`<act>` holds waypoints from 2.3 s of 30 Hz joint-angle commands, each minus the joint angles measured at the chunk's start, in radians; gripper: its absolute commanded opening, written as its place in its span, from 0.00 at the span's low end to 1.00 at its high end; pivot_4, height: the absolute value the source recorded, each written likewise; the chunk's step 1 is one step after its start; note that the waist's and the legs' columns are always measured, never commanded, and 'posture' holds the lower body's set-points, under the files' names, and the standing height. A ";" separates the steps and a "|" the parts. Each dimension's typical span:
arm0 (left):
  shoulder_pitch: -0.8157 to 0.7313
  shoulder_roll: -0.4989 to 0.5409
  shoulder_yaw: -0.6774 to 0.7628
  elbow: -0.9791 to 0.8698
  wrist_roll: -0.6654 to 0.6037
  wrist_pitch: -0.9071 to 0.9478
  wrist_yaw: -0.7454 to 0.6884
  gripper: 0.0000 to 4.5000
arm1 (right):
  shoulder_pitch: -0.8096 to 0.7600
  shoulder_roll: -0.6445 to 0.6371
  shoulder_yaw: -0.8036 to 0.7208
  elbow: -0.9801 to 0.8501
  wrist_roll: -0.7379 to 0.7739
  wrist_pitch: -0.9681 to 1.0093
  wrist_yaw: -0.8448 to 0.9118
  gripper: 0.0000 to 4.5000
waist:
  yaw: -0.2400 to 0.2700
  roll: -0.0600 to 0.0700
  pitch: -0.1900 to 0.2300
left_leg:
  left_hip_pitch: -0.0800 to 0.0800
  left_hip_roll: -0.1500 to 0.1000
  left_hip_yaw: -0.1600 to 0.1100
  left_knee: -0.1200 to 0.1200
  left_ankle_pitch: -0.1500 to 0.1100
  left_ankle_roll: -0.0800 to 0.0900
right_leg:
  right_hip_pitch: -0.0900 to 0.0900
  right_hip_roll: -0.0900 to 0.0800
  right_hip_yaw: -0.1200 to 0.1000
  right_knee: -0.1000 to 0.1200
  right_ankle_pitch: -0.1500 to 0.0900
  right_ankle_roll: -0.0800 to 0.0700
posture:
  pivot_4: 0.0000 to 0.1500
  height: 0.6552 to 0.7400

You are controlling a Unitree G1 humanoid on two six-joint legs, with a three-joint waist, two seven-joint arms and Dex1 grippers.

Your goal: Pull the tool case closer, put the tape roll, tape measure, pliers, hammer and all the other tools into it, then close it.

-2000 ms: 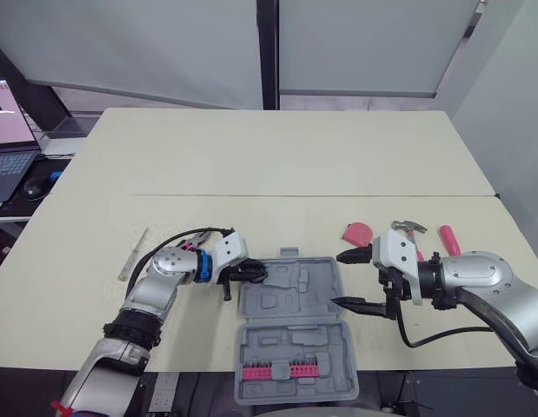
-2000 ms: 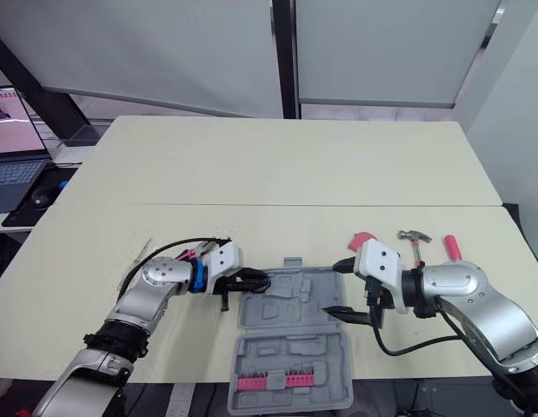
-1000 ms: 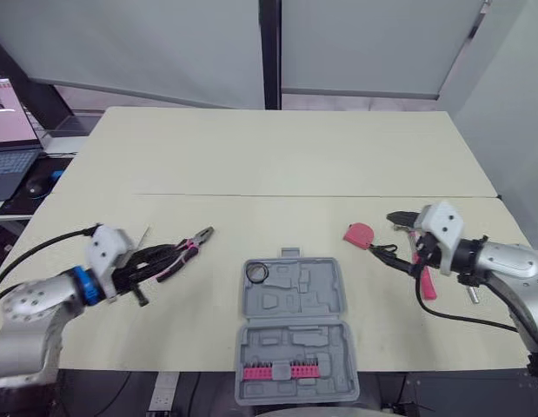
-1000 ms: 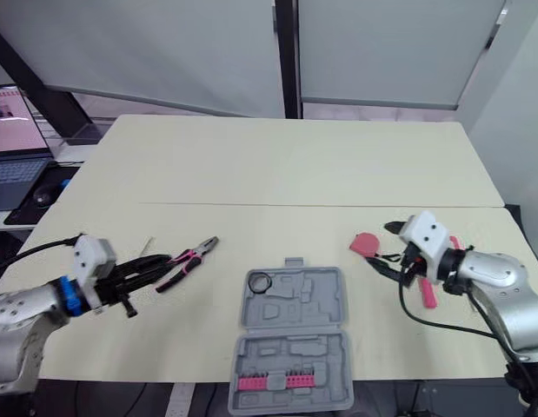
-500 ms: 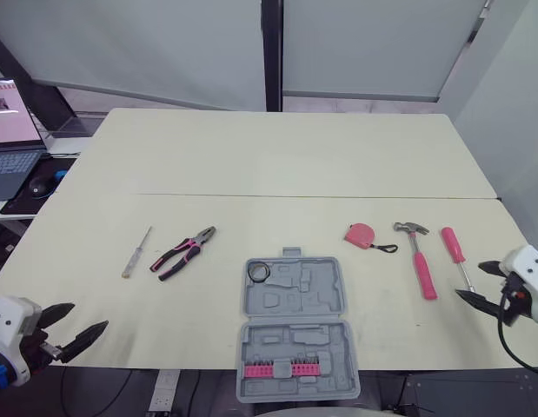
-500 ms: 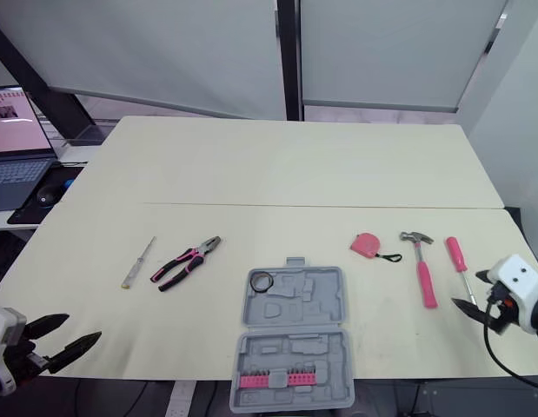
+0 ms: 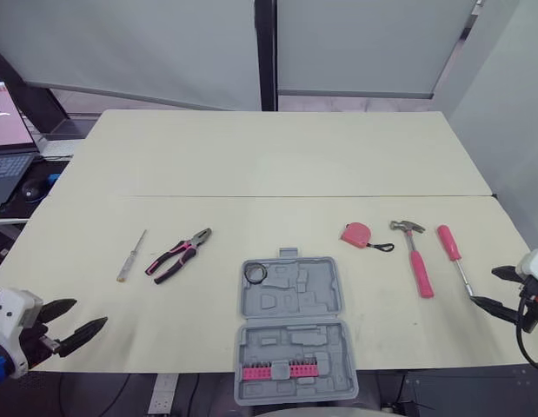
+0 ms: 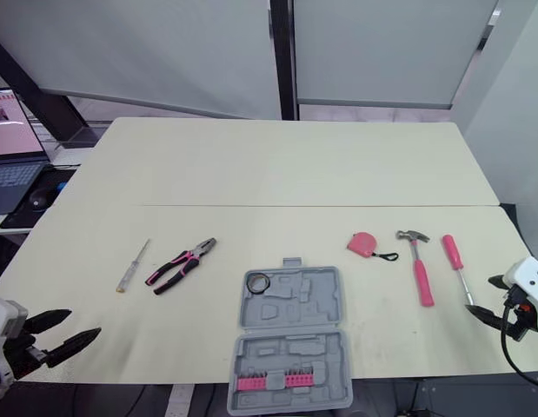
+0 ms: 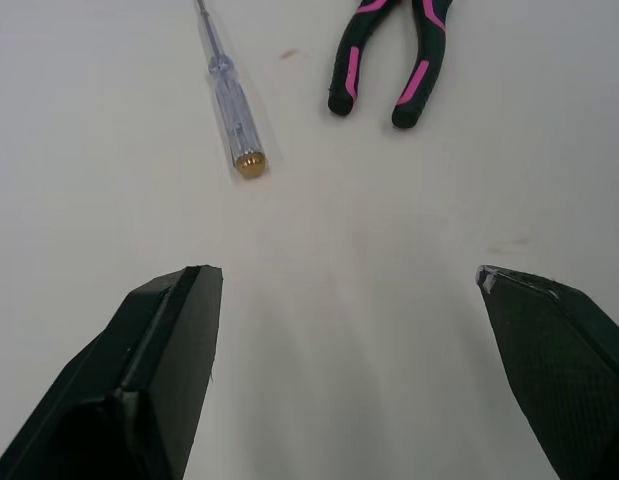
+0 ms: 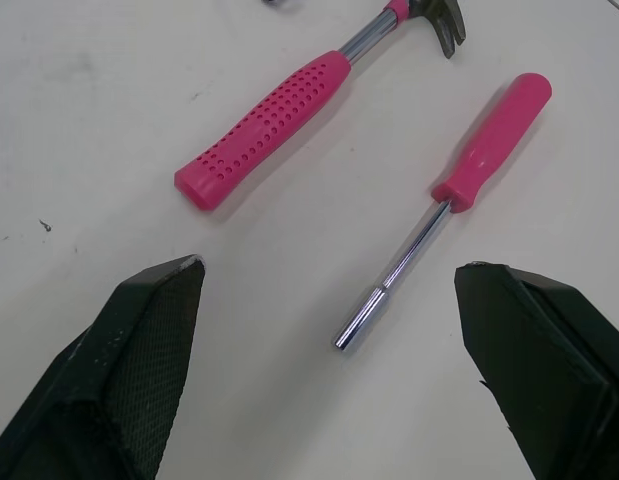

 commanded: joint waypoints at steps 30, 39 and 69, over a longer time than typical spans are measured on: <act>-0.445 -0.091 -0.535 -0.686 -0.192 0.307 0.065 1.00 | -0.625 0.422 0.567 0.081 -0.238 0.108 -0.346 0.72 | 0.000 0.000 0.000 | -0.001 0.011 0.002 0.001 0.000 0.000 | -0.001 0.011 0.000 0.000 0.003 -0.004 | 1.00 1.00; -0.458 -0.116 -0.599 -0.681 -0.157 0.282 0.069 1.00 | -0.757 0.421 0.624 0.315 -0.291 0.049 -0.258 0.72 | 0.000 0.000 0.000 | -0.001 0.011 0.002 0.001 0.000 0.000 | -0.001 0.011 0.000 0.000 0.004 -0.004 | 1.00 1.00; -0.470 -0.115 -0.607 -0.689 -0.165 0.278 0.053 1.00 | -0.739 0.414 0.612 0.334 -0.308 0.132 -0.228 0.48 | 0.000 0.000 0.000 | 0.000 0.011 0.002 0.001 0.000 0.000 | 0.000 0.011 0.000 0.001 0.004 -0.004 | 1.00 1.00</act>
